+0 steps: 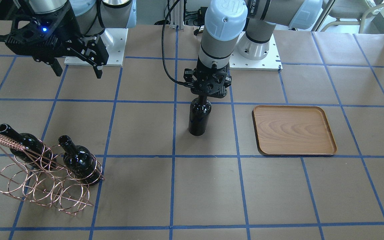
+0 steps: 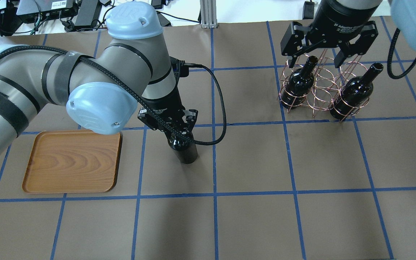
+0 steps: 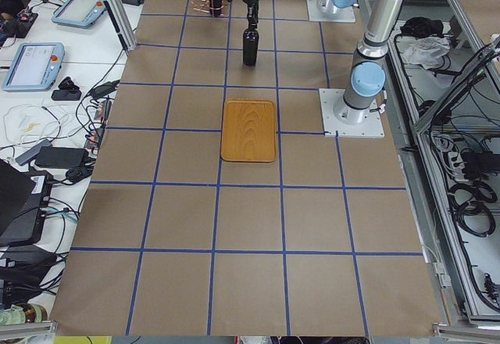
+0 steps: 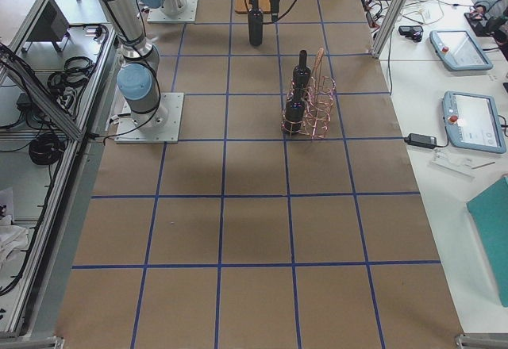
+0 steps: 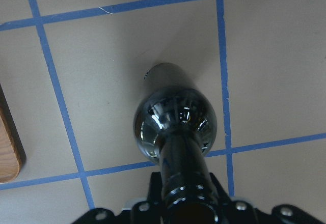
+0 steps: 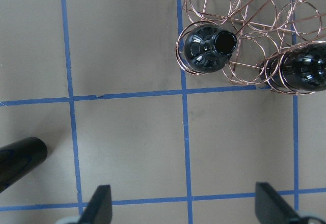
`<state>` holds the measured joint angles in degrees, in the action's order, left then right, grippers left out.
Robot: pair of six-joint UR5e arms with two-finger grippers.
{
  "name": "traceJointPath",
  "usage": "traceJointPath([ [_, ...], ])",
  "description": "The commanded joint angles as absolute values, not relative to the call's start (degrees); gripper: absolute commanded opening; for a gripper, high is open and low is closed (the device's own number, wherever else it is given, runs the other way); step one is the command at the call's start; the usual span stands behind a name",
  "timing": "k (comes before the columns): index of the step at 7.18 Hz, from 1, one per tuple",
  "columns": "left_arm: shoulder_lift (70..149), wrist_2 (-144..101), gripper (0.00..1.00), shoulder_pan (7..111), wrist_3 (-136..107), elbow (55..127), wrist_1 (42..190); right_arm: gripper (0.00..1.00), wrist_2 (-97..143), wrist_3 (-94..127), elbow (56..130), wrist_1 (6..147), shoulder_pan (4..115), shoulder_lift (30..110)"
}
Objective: Take wine from basket and place on tray
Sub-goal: 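Lift the bottle with the left gripper and tilt it over the tray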
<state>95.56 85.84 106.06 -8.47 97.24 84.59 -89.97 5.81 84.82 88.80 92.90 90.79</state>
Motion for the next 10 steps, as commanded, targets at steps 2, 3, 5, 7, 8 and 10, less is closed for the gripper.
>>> traceJointPath([
  [2,94.75,88.33,0.00,102.50,-7.05,91.26,89.35,1.00,-90.00,5.80,84.90,88.77,92.90,90.79],
  [3,94.31,89.98,0.00,98.30,-4.77,89.40,92.95,1.00,-90.00,5.80,84.90,88.77,92.90,90.88],
  [5,92.73,91.92,0.00,87.42,7.23,88.95,95.88,0.99,-90.00,5.80,84.99,88.86,92.90,90.88],
  [7,92.37,92.20,0.00,77.13,17.35,89.29,97.81,1.00,-90.00,5.80,85.69,88.77,92.99,91.14],
  [8,92.55,92.46,0.00,72.99,21.67,89.82,97.82,1.00,-90.00,5.80,85.87,88.77,92.90,91.40],
  [10,94.03,93.96,0.00,67.78,26.54,91.04,97.47,1.00,-90.00,5.80,85.87,88.77,92.99,91.41],
])
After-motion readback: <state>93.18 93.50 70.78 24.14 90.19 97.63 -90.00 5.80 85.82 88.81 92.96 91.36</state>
